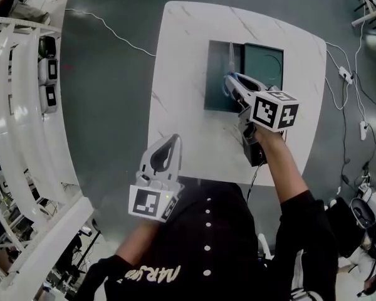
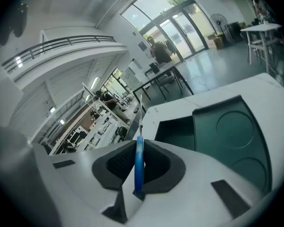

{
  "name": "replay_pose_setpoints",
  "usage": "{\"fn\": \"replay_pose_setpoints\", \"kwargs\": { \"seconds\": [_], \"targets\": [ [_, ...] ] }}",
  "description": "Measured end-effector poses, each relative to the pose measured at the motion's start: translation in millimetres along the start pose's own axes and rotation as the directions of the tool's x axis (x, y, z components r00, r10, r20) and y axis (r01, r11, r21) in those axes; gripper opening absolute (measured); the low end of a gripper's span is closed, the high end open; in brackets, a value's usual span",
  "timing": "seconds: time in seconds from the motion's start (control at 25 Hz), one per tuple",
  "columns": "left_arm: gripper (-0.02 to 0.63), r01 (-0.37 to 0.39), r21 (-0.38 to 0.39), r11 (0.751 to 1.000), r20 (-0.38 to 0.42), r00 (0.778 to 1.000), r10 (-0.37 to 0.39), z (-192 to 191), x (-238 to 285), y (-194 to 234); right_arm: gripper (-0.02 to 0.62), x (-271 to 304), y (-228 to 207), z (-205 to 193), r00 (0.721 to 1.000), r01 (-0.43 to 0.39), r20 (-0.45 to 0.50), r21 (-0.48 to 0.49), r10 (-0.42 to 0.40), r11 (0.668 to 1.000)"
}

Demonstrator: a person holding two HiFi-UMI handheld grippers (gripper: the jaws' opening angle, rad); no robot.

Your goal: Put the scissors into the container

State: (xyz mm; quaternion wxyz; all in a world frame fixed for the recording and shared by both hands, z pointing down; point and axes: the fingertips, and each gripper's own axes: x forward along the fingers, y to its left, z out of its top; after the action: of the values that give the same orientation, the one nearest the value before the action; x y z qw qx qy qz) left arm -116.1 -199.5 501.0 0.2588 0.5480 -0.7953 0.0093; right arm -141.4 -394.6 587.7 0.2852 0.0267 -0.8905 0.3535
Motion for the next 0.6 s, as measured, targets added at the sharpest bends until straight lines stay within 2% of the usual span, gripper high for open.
{"fn": "replay_pose_setpoints", "kwargs": {
  "seconds": [0.16, 0.32, 0.48, 0.6],
  "targets": [
    [0.026, -0.02, -0.019, 1.0, -0.022, 1.0, 0.02, -9, 11, 6, 0.06, 27, -21, -20, 0.997, 0.027, -0.068, 0.091, -0.021, 0.996],
    [0.026, -0.037, -0.042, 0.998, -0.036, 0.999, 0.036, -15, 22, 11, 0.06, 49, -38, -36, 0.991, 0.059, -0.123, 0.13, -0.043, 0.99],
    [0.026, -0.04, -0.065, 0.997, -0.048, 0.998, 0.037, -22, 33, 11, 0.06, 67, -46, -49, 0.984, 0.06, -0.177, 0.178, -0.028, 0.982],
    [0.026, -0.047, -0.113, 0.993, -0.061, 0.997, 0.04, -30, 38, 14, 0.06, 76, -48, -63, 0.977, 0.055, -0.214, 0.245, -0.001, 0.968]
  ]
}}
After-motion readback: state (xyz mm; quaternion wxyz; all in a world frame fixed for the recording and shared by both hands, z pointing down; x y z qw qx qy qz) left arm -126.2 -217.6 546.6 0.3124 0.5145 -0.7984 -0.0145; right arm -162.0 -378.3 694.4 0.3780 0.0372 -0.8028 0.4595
